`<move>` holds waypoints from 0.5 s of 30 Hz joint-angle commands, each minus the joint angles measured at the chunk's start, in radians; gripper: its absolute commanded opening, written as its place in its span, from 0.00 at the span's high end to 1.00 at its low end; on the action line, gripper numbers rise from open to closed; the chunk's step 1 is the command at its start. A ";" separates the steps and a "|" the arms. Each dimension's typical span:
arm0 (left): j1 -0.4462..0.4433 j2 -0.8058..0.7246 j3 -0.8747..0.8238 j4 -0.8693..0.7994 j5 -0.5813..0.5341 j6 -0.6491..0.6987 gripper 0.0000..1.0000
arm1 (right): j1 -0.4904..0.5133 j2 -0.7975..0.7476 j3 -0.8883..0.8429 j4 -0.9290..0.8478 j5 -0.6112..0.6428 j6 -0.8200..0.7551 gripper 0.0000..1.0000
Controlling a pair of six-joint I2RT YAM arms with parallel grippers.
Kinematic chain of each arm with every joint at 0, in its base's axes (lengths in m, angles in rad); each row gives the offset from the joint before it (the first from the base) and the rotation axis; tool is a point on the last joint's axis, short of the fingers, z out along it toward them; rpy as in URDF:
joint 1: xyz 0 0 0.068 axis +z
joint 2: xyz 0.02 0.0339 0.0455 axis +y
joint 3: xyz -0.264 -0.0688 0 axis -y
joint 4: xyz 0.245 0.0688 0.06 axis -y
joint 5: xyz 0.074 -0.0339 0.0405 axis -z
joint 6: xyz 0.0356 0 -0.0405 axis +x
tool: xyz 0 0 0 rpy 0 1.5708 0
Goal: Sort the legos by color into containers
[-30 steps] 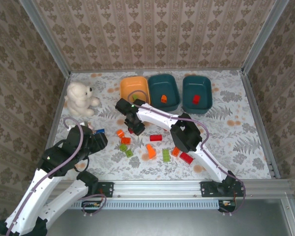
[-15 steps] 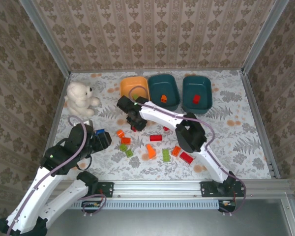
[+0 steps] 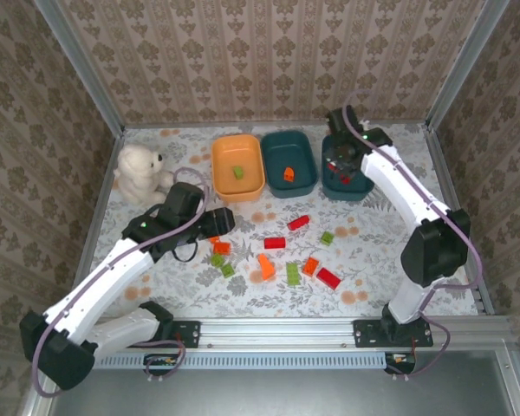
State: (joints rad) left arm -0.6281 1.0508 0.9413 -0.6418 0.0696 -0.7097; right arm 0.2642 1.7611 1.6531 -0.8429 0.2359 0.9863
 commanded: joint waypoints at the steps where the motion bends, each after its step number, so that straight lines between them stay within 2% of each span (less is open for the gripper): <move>1: -0.008 0.069 0.079 0.096 0.041 0.046 0.26 | -0.069 0.122 0.041 0.021 -0.127 -0.183 0.80; 7: -0.020 0.182 0.159 0.109 0.041 0.061 0.26 | -0.094 0.310 0.199 -0.071 -0.166 -0.235 0.82; 15: -0.024 0.196 0.160 0.096 0.026 0.046 0.25 | -0.092 0.403 0.184 -0.086 -0.180 -0.233 0.81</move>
State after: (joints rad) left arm -0.6468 1.2503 1.0790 -0.5411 0.0978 -0.6785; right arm 0.1722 2.1300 1.8172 -0.8757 0.0711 0.7803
